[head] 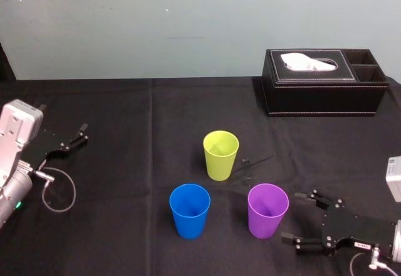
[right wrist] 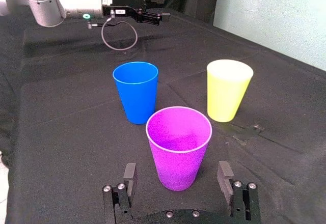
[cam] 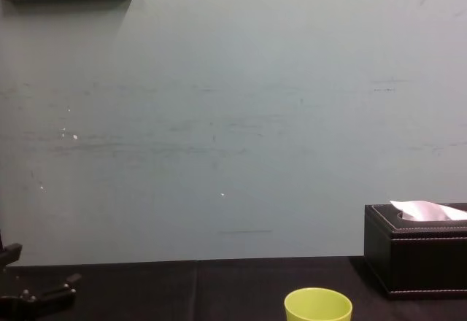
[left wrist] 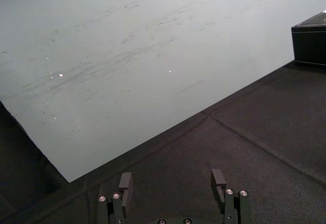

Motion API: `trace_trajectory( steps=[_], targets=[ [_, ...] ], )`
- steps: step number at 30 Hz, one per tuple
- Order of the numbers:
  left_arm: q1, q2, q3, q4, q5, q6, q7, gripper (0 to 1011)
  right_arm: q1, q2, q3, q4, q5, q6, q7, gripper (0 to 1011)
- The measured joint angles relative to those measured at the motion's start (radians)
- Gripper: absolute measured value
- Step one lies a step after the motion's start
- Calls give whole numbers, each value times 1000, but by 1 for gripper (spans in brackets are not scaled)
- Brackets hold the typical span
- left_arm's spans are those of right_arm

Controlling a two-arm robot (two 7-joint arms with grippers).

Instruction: Stack the three plastic cups sequentially using one hand.

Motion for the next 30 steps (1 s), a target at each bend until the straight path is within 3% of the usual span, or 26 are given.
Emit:
trace_trajectory(
  steps=[15, 30],
  targets=[
    [0, 0, 0, 0, 0, 0, 0, 1011, 68, -31, -57, 36, 20, 38, 12, 1004],
    [0, 0, 0, 0, 0, 0, 0, 1011, 138, -72, -113, 62, 4, 70, -6, 1004]
  ],
)
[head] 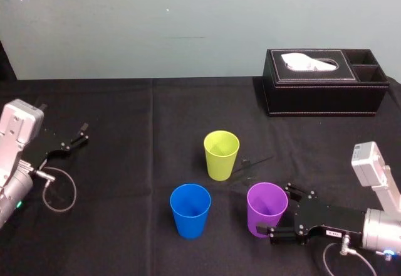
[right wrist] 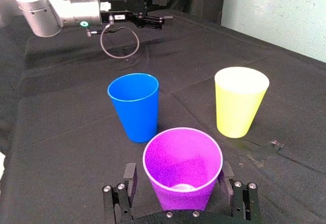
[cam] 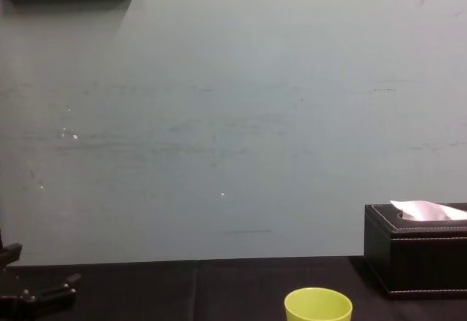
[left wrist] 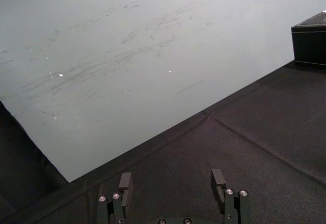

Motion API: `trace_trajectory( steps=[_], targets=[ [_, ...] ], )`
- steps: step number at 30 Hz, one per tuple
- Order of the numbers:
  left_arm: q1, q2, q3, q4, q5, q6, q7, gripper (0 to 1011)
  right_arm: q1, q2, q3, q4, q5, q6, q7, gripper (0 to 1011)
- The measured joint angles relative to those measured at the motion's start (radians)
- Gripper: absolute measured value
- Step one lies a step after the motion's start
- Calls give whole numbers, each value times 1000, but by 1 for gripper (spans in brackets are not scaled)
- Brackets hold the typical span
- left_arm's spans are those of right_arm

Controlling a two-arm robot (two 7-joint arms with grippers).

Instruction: Stack the three plastic cups sequentially using one hand.

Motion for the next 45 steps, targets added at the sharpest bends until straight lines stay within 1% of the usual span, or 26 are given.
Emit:
trace_trajectory(
  steps=[10, 16, 19, 22, 23, 24, 26, 27, 35, 45],
  targets=[
    [0, 0, 0, 0, 0, 0, 0, 1011, 34, -29, -23, 29, -13, 10, -22, 1004],
    [0, 0, 0, 0, 0, 0, 0, 1012, 33, -28, -22, 29, -13, 10, -21, 1004],
    [0, 0, 0, 0, 0, 0, 0, 1011, 32, -27, -22, 28, -13, 10, -21, 982],
    [0, 0, 0, 0, 0, 0, 0, 1011, 31, -26, -21, 27, -12, 10, -21, 901],
    [0, 0, 0, 0, 0, 0, 0, 1011, 31, -26, -21, 27, -12, 10, -21, 901],
    [0, 0, 0, 0, 0, 0, 0, 1011, 31, -26, -21, 27, -12, 10, -21, 853],
    [0, 0, 0, 0, 0, 0, 0, 1011, 31, -25, -21, 26, -12, 9, -21, 817],
    [0, 0, 0, 0, 0, 0, 0, 1011, 30, -25, -21, 26, -12, 9, -21, 781],
    [0, 0, 0, 0, 0, 0, 0, 1011, 30, -25, -20, 26, -12, 9, -20, 737],
    [0, 0, 0, 0, 0, 0, 0, 1011, 29, -24, -20, 25, -12, 8, -19, 734]
  ],
)
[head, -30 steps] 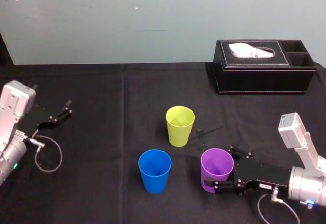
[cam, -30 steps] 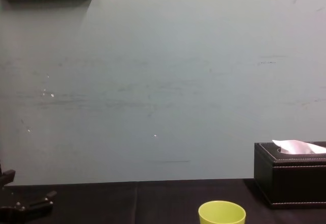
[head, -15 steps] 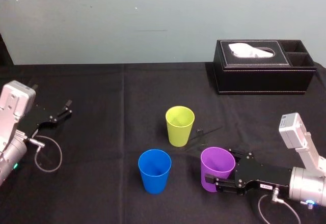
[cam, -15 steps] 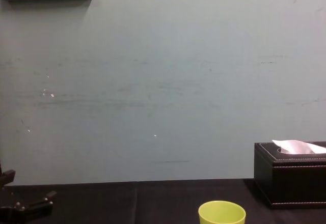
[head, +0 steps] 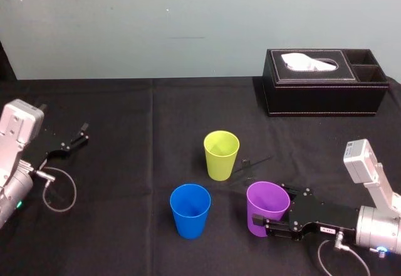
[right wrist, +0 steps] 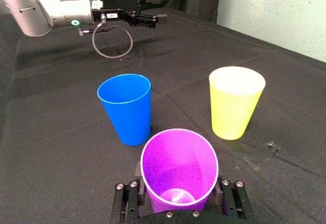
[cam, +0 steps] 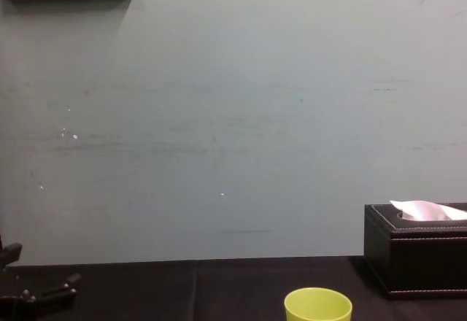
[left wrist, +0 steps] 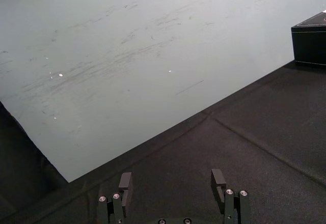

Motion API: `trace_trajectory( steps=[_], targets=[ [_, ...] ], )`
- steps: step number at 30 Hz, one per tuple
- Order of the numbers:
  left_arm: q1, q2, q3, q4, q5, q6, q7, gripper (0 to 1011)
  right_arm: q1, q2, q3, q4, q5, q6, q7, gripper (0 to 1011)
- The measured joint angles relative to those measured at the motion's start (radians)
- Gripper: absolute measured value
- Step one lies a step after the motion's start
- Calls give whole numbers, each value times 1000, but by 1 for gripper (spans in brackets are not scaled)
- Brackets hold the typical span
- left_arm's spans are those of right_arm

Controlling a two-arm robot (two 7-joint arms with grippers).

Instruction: Stack the three plastic cups sequentially using one hand.

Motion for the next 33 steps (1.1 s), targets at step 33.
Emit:
trace_trajectory(
  steps=[33],
  targets=[
    [0, 0, 0, 0, 0, 0, 0, 1011, 81, 97, 19, -186, 72, 181, -43, 734]
  ],
)
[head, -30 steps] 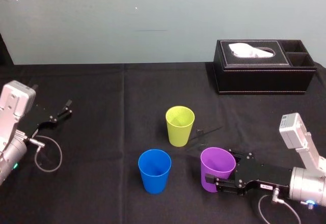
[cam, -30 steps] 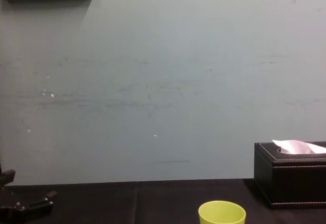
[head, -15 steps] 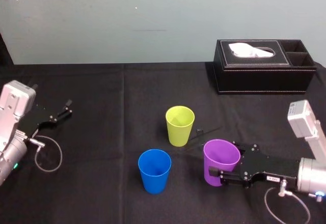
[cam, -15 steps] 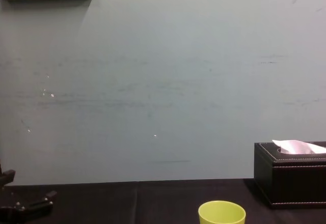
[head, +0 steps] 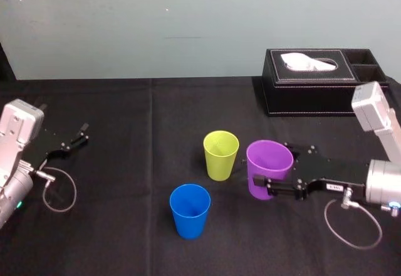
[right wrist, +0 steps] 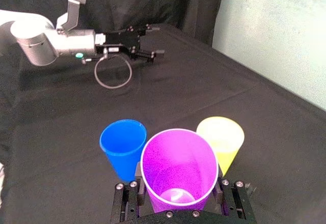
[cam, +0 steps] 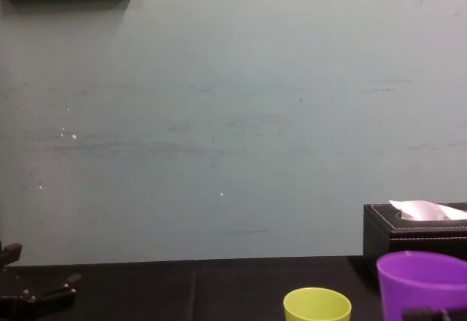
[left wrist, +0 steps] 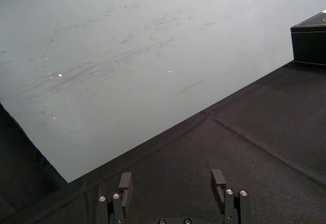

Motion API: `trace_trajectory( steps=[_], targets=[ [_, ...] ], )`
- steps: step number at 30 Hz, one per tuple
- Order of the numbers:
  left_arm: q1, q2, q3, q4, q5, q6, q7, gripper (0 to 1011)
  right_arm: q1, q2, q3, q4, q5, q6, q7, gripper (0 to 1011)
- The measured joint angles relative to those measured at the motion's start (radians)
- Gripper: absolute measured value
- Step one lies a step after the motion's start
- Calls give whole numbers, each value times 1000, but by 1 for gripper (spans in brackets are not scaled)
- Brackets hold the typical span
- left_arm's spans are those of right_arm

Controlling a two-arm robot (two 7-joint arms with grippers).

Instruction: Stack the three plastic cups sequentially using one hand.

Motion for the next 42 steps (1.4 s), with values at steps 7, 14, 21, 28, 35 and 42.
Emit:
trace_trajectory(
  steps=[7, 14, 21, 28, 35, 42],
  targets=[
    [0, 0, 0, 0, 0, 0, 0, 1011, 73, -22, -26, -3, -13, 35, -14, 734],
    [0, 0, 0, 0, 0, 0, 0, 1011, 154, -61, -61, 24, -35, 71, -29, 734],
    [0, 0, 0, 0, 0, 0, 0, 1011, 232, -104, -104, 63, -59, 99, -30, 734],
    [0, 0, 0, 0, 0, 0, 0, 1011, 304, -153, -149, 123, -84, 120, -26, 734],
    [0, 0, 0, 0, 0, 0, 0, 1011, 358, -198, -185, 189, -98, 130, -15, 734],
    [0, 0, 0, 0, 0, 0, 0, 1012, 379, -223, -201, 231, -105, 127, -15, 734]
  ],
)
